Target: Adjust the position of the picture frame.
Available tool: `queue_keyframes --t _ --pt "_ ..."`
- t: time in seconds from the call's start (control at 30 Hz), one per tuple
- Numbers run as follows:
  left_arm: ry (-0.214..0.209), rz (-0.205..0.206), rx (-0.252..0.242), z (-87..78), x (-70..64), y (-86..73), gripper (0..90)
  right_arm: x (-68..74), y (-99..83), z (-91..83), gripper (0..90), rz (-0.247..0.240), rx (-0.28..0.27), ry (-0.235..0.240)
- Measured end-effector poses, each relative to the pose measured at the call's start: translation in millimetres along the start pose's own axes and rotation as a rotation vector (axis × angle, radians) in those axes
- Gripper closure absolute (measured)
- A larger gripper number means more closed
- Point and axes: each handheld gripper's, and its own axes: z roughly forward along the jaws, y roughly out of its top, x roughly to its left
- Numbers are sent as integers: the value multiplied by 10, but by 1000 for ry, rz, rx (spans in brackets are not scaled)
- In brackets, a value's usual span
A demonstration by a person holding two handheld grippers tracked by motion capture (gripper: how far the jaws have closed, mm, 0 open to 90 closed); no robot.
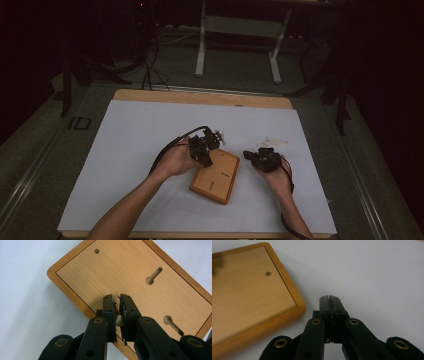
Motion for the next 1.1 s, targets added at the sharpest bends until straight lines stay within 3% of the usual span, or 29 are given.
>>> queue_keyframes --t 0.2,0.4,0.67,0.8,0.93,0.97,1.1 --pt "11 25 -2 4 -15 3 843 -34 40 210 899 -38 91 125" --pt "17 28 -6 7 -14 0 843 -83 -33 171 899 -30 102 205" --pt "27 33 -2 53 11 16 843 -86 -140 78 899 -10 99 253" --pt "32 38 -4 115 33 16 843 -39 -189 3 898 -13 114 321" --pt "20 48 -6 137 34 22 843 29 -200 -18 898 -46 127 298" --pt "18 64 -7 145 7 29 843 19 -165 -34 898 -42 93 255" --pt "24 76 -10 131 -17 35 843 -36 -43 -29 898 -38 50 169"
